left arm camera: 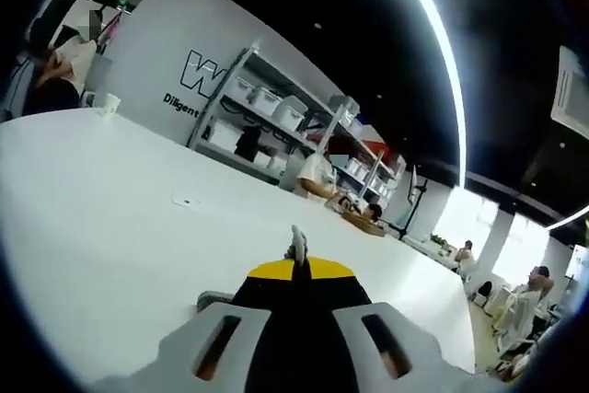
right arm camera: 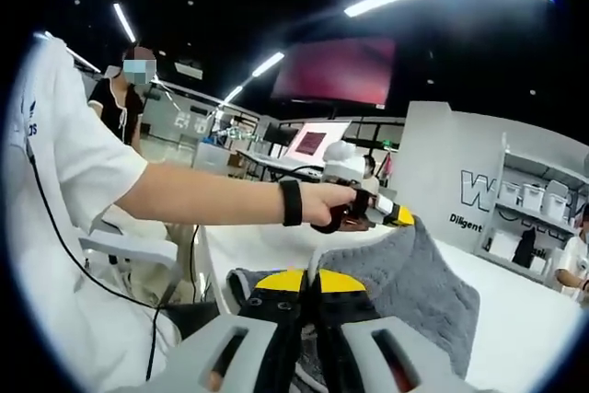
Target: Open the folded towel by lifting each exposed corner and separating the folded layers until the towel lies flat within the target outline without major curled edges
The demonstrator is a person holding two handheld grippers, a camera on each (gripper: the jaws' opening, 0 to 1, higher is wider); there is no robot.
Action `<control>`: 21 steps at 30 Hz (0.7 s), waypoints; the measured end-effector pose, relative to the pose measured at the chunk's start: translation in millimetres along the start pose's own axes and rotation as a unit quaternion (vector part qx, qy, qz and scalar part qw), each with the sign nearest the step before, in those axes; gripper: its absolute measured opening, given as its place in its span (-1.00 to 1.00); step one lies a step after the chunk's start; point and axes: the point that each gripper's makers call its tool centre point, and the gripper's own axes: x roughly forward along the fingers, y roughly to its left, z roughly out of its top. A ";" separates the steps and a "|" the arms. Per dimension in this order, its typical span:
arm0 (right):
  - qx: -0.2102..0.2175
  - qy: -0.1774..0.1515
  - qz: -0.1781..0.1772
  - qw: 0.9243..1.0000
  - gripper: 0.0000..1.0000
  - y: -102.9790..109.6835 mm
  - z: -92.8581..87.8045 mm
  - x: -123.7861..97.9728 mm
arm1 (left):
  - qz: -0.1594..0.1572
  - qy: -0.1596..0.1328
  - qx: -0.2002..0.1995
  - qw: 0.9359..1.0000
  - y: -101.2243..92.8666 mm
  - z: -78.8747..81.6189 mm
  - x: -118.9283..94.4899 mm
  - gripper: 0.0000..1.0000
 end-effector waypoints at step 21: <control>0.042 -0.060 -0.011 0.997 -1.00 -3.4 28.3 -8.4 | -0.013 0.001 -0.009 1.000 -10.4 1.2 -2.3 -1.00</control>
